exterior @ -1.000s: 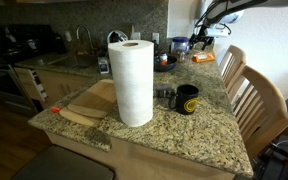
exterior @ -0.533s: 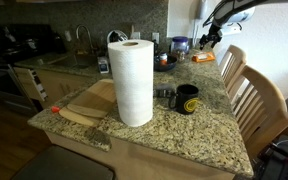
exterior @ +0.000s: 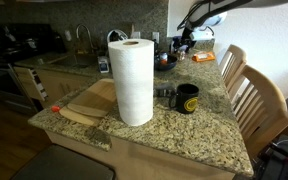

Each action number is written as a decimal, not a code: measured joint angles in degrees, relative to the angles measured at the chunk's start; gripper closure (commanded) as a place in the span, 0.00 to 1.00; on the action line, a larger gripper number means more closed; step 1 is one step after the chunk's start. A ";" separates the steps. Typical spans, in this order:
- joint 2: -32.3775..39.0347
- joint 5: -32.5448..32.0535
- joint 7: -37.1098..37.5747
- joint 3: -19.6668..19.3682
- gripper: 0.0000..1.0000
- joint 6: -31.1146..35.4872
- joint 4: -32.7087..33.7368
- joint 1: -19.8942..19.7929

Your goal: Move the pump bottle to the right side of the countertop

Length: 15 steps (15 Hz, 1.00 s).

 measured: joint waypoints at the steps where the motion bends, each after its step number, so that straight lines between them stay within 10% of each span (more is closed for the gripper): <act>1: 0.48 -1.74 1.29 -0.07 0.00 0.05 0.52 2.91; 5: 3.18 -6.44 10.15 -2.21 0.00 0.17 4.37 11.42; 15: 4.35 -9.44 15.19 -5.90 0.00 2.16 4.87 12.78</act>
